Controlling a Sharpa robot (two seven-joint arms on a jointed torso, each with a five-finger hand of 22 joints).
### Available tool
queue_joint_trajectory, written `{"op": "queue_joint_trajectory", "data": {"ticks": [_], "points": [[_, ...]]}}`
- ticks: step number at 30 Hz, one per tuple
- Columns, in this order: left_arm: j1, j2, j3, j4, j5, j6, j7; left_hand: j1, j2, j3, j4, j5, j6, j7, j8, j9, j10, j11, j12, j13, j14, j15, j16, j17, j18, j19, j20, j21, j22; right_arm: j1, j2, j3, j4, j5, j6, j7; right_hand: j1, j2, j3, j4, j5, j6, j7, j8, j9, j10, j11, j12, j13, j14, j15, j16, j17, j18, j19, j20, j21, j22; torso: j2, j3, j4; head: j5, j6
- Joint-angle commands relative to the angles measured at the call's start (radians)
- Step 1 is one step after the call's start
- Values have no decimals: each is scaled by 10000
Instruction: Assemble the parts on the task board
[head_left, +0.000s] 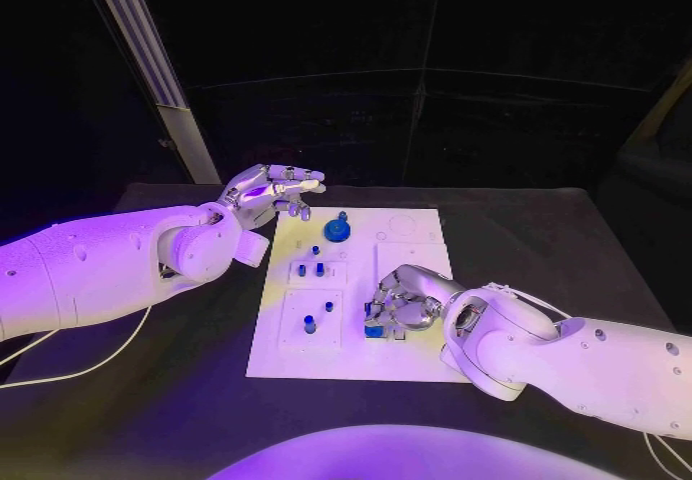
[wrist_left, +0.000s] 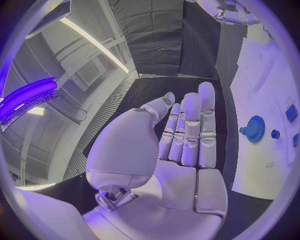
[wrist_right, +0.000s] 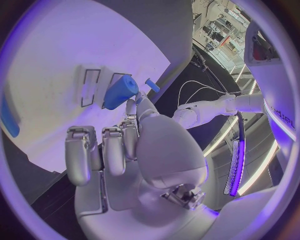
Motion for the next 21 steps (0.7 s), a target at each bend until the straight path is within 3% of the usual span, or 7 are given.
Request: {"op": "queue_joint_trajectory", "data": {"ticks": [1,6,14,18,21], "points": [[18,-2,7,17,21,87,40,7,61,-54,-28,40,-43,2,42,-13,-84,-14,41,-12,-87,4,-10,-9,68,-6,38,-42,-15,12,39,-1,-19,-619,420,-599,349,170,160,-224,-73,85,-64,-80,-57,17,-109,-27,-1162,852,-104,-45,1662,-73,1053,-63,27,2635,0,7,-16,5,-9],[18,0,7,16,21,91,33,7,61,-54,-28,40,-43,2,42,-13,-84,-14,41,-12,-87,4,-10,-9,68,-6,38,-42,-15,12,58,-1,-21,-840,464,-769,503,234,430,-437,-144,166,-73,-192,-151,24,-120,-32,-1150,854,-111,-42,1672,-73,1053,-76,27,2635,-5,10,-16,-3,-14],[18,-7,7,13,21,90,24,7,61,-54,-28,40,-43,2,42,-13,-84,-14,41,-12,-87,4,-10,-9,68,-6,38,-42,-15,10,-44,-1,83,-906,493,-537,422,117,497,-522,-185,243,-40,-264,-214,19,-94,-43,-1149,855,-96,-39,1679,-73,1053,-70,27,2635,-5,11,-20,5,-17],[18,-7,7,9,21,88,21,7,61,-54,-28,40,-43,2,42,-13,-84,-14,41,-12,-87,4,-10,-9,68,-6,38,-42,-15,10,-106,-1,102,-530,88,141,-97,-44,362,-315,-622,246,17,-322,-250,21,-43,-63,-1163,857,-50,-34,1690,-73,1053,-38,27,2635,-3,4,-24,6,-10],[18,-5,7,7,21,91,17,7,61,-54,-28,40,-43,2,42,-13,-84,-14,41,-12,-87,4,-10,-9,68,-6,38,-42,-15,10,-141,-2,107,-3,-432,924,-647,-178,121,-8,-537,124,96,-377,-262,-18,25,-127,-1216,858,3,-33,1694,-73,1053,1,27,2635,-6,5,-20,2,-6]]}}
